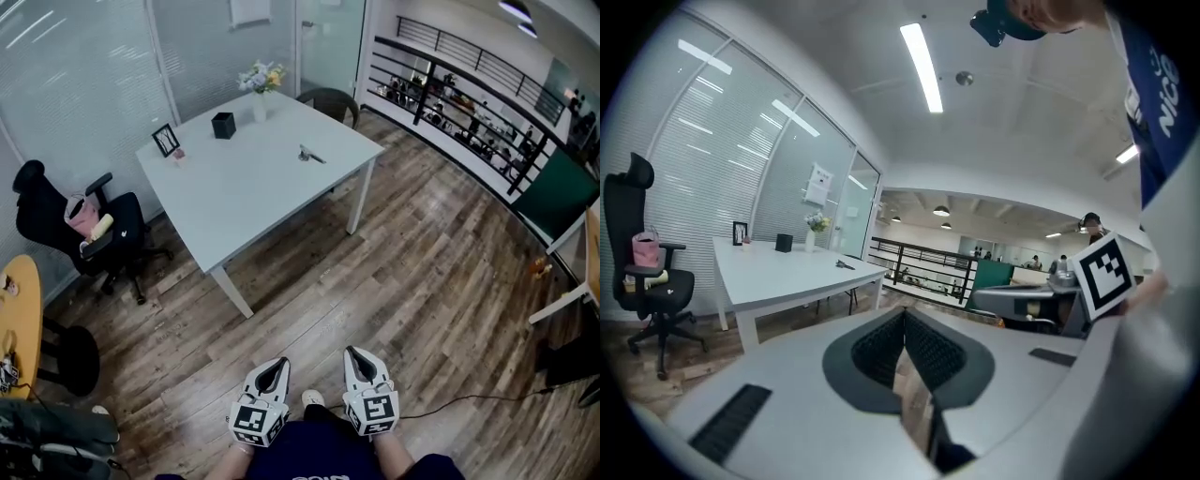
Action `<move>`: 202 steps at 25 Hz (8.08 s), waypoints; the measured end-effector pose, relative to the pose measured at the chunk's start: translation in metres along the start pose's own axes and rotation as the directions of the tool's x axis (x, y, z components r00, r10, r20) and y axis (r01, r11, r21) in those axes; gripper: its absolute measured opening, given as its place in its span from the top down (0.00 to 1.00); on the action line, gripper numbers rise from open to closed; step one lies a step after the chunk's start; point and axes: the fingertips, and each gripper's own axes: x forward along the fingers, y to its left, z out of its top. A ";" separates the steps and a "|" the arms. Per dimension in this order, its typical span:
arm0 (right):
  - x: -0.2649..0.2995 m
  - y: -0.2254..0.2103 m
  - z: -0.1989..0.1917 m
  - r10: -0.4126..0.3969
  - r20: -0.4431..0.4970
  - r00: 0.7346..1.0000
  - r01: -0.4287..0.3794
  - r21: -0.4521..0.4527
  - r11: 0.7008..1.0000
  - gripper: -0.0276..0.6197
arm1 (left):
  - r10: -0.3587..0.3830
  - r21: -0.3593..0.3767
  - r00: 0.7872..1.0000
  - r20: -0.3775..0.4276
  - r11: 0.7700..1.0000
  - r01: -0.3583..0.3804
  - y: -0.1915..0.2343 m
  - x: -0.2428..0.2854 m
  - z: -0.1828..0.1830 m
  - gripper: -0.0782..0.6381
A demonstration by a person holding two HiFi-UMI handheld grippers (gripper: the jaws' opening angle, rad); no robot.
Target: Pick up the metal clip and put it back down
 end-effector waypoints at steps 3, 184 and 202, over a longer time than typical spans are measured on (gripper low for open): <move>0.005 0.002 0.002 0.065 0.006 0.998 -0.065 0.022 0.998 0.61 | -0.032 -0.063 0.999 -0.003 0.998 0.032 -0.001 0.007 -0.002 0.81; 0.616 -0.230 0.187 0.320 -0.241 0.916 -0.381 -0.282 0.880 0.80 | 0.291 -0.127 0.956 0.036 0.950 -0.285 0.346 0.482 0.182 0.45; 0.588 -0.205 0.175 0.453 -0.269 0.850 -0.522 -0.314 0.793 0.80 | 0.404 -0.162 0.914 0.043 0.905 -0.393 0.334 0.470 0.181 0.45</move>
